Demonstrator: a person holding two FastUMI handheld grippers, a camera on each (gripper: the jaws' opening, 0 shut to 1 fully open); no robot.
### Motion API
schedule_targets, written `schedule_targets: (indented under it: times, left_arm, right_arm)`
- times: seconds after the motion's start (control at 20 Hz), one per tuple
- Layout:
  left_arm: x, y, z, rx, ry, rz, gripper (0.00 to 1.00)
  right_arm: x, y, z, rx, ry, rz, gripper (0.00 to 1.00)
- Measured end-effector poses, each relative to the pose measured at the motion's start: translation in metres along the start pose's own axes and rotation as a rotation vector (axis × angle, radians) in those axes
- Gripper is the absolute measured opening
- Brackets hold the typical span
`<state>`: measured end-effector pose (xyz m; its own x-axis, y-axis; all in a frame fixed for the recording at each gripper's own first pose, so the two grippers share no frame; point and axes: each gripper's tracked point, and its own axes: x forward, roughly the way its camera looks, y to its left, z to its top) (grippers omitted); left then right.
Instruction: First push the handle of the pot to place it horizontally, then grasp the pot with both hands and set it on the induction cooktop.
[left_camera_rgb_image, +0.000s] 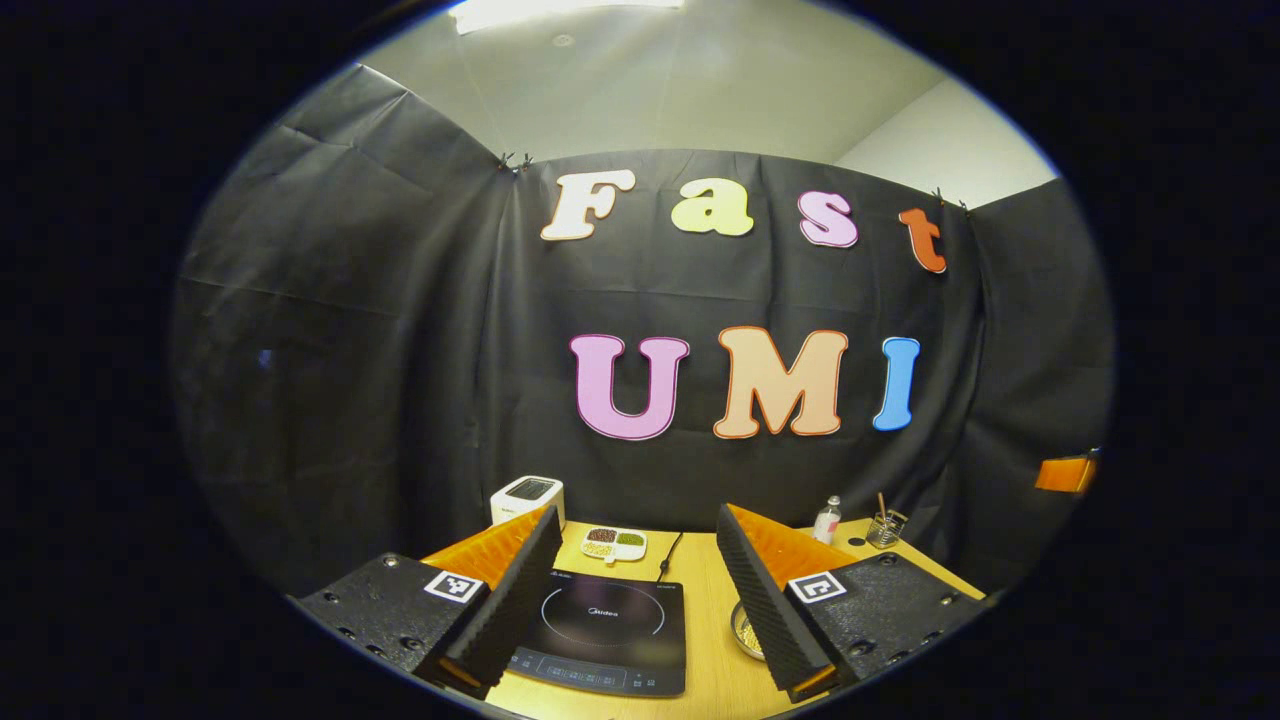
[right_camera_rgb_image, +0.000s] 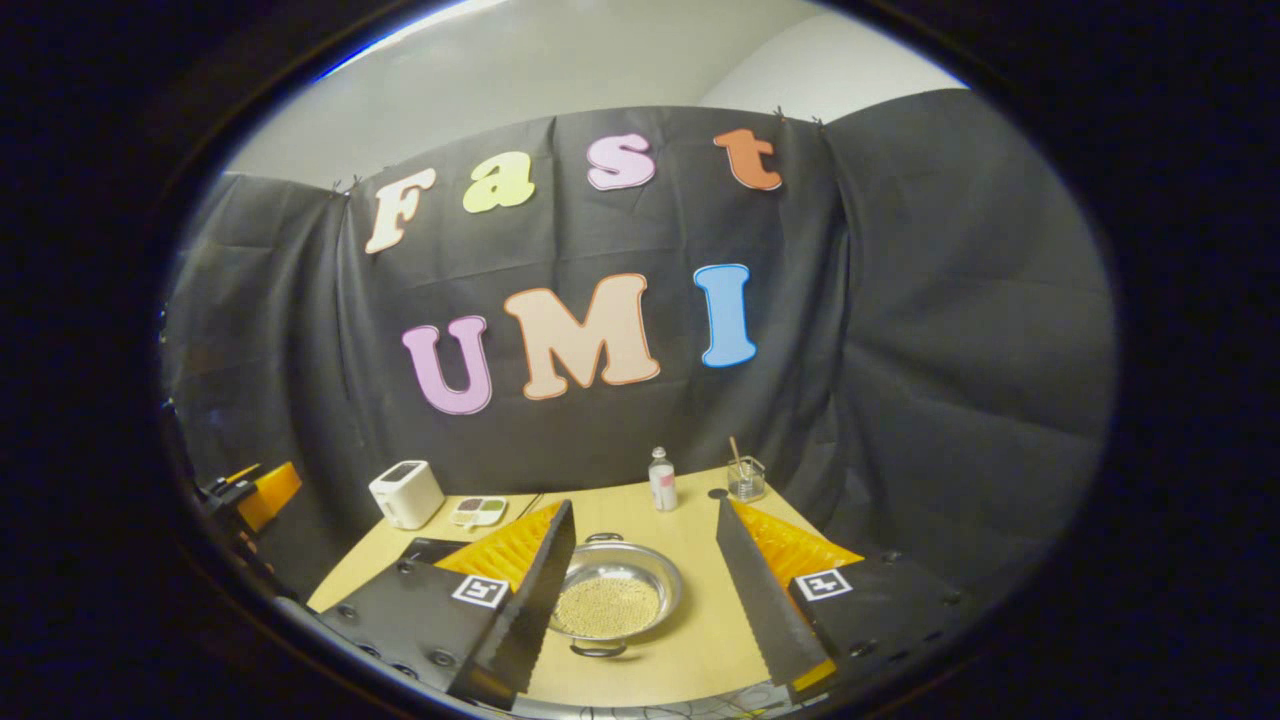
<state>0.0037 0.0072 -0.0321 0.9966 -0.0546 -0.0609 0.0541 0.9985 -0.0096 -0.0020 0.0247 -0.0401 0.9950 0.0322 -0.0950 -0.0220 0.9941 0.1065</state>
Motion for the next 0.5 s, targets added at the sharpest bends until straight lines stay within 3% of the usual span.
schedule_targets:
  times: [0.1, 0.25, 0.35, 0.4, 0.5]
  left_arm:
    - [0.001, -0.001, 0.0, 0.0, 0.0, -0.002, 0.92]
    - [0.005, -0.004, -0.002, -0.003, 0.006, -0.008, 0.95]
    - [0.006, -0.005, -0.003, -0.004, 0.009, -0.012, 0.92]
    - [0.006, -0.006, -0.004, -0.003, 0.012, -0.013, 0.95]
    - [0.006, -0.006, -0.006, 0.005, 0.018, -0.014, 0.92]
  right_arm:
    - [0.001, -0.001, 0.0, 0.013, -0.003, 0.001, 0.63]
    - [0.005, -0.005, 0.007, -0.016, -0.022, -0.013, 0.61]
    - [-0.004, 0.001, 0.007, -0.029, -0.023, -0.004, 0.43]
    - [0.002, 0.002, 0.001, -0.033, -0.018, -0.001, 0.27]
    - [0.007, 0.002, 0.003, -0.055, -0.019, -0.005, 0.28]
